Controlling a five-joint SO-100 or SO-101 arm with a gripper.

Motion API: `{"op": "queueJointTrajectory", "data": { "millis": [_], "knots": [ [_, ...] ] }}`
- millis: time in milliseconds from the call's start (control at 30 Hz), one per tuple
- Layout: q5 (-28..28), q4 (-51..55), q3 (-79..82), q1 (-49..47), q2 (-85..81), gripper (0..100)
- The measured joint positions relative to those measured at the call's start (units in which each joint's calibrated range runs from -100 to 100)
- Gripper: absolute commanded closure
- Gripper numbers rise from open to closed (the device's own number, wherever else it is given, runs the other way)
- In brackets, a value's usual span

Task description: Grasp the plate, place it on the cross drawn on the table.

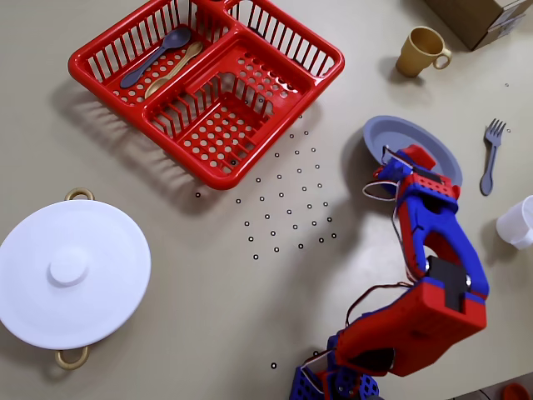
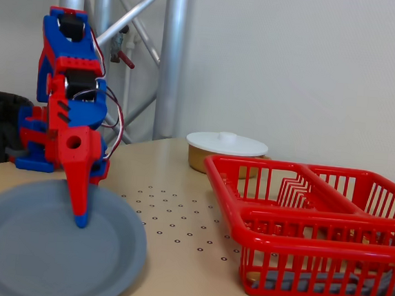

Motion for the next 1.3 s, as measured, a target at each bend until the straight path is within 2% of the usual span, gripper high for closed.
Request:
{"op": "queueJointTrajectory", "data": {
  "millis": [233,633,733,867,967,1300],
  "knots": [
    [-0.2,-5.0,6.2,0.2,-0.2,77],
    [-3.1,-6.3,19.1,-3.6,-10.3,77],
    [-4.6,-6.2,23.2,-5.6,-14.1,79],
    [-9.1,-5.4,27.5,-9.3,-20.3,86],
    [-14.5,-4.2,30.5,-12.9,-24.8,89],
    [-30.3,-2.1,36.0,-21.4,-35.3,95]
  ]
}}
